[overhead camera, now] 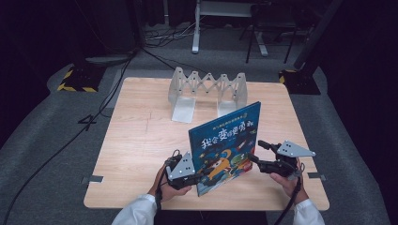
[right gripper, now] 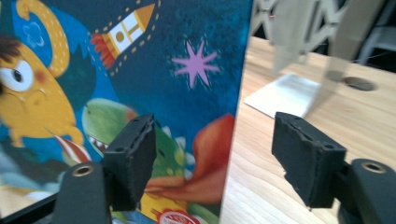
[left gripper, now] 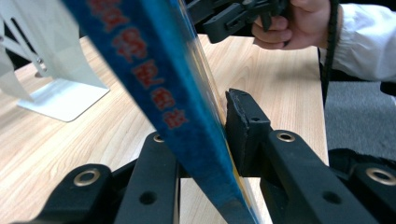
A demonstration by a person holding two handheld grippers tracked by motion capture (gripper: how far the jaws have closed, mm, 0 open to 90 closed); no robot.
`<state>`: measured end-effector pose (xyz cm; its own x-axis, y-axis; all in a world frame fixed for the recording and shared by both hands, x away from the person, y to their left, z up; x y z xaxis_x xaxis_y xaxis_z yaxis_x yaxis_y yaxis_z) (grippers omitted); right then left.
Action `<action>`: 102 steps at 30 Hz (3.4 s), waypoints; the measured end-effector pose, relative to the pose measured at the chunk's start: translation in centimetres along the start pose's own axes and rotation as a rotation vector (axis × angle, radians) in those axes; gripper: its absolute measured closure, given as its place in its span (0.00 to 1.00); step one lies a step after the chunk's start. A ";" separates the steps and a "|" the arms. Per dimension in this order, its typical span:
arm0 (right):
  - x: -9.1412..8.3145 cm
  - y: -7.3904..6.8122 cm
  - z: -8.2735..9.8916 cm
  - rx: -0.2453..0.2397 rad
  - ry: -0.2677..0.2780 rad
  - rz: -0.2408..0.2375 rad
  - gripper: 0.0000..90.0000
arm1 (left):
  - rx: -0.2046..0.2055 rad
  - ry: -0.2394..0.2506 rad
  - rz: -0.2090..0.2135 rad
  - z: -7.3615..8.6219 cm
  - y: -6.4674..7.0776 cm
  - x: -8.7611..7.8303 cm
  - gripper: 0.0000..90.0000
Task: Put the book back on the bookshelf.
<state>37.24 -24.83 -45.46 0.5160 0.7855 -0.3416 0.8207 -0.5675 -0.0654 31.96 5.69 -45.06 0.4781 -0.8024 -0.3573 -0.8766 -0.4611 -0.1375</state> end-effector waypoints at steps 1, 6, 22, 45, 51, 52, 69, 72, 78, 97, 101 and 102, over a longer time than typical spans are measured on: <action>0.1 0.1 -0.1 0.006 0.002 -0.011 0.33 | 0.000 0.000 0.000 0.0 0.0 0.0 0.84; 0.5 0.3 -0.4 0.006 -0.010 -0.078 0.27 | 0.027 0.001 -0.013 -0.3 0.2 0.1 0.87; 1.5 -0.4 -0.7 -0.061 -0.057 -0.064 0.39 | 0.012 0.059 -0.092 -0.2 -0.7 1.0 0.90; 3.3 1.1 -1.6 0.002 -0.041 0.003 0.33 | -0.030 0.078 -0.095 -0.9 -2.3 2.1 0.92; 3.4 1.0 -1.6 -0.001 -0.052 0.016 0.33 | -0.013 0.067 -0.110 -0.8 -2.3 2.5 0.90; 3.4 1.0 -1.6 -0.004 -0.056 0.016 0.33 | -0.022 0.075 -0.108 -0.7 -2.3 2.6 0.90; 0.1 2.9 4.5 0.081 -0.229 0.106 0.32 | -0.086 0.082 -0.227 -1.0 -2.6 3.0 0.92; -0.9 3.3 5.6 0.097 -0.254 0.113 0.27 | -0.105 0.086 -0.258 -1.0 -2.8 2.7 0.92; -2.4 3.9 7.4 0.101 -0.318 0.189 0.25 | -0.110 0.097 -0.316 -1.2 -3.5 1.8 0.92; -2.1 4.0 7.8 0.114 -0.333 0.177 0.26 | -0.146 0.070 -0.512 -1.4 -8.4 -2.4 0.92; -2.0 4.0 7.8 0.117 -0.340 0.173 0.26 | -0.147 0.055 -0.548 -1.4 -9.6 -3.2 0.92; -2.0 4.0 7.8 0.117 -0.340 0.173 0.26 | -0.147 0.055 -0.548 -1.4 -9.6 -3.2 0.92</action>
<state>37.57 -30.62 -52.32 0.5178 0.5606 -0.6462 0.6851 -0.7242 -0.0793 38.90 12.14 -41.29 0.8665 -0.4478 -0.2206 -0.4847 -0.8603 -0.1579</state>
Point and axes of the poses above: each handheld gripper's, and its own axes: x roughly forward along the jaws, z roughly out of its underside, y roughly to its right, the point moved 3 cm from there along x, roughly forward along the jaws, and after that the axes turned 7 degrees about -z, right-handed, at the moved point
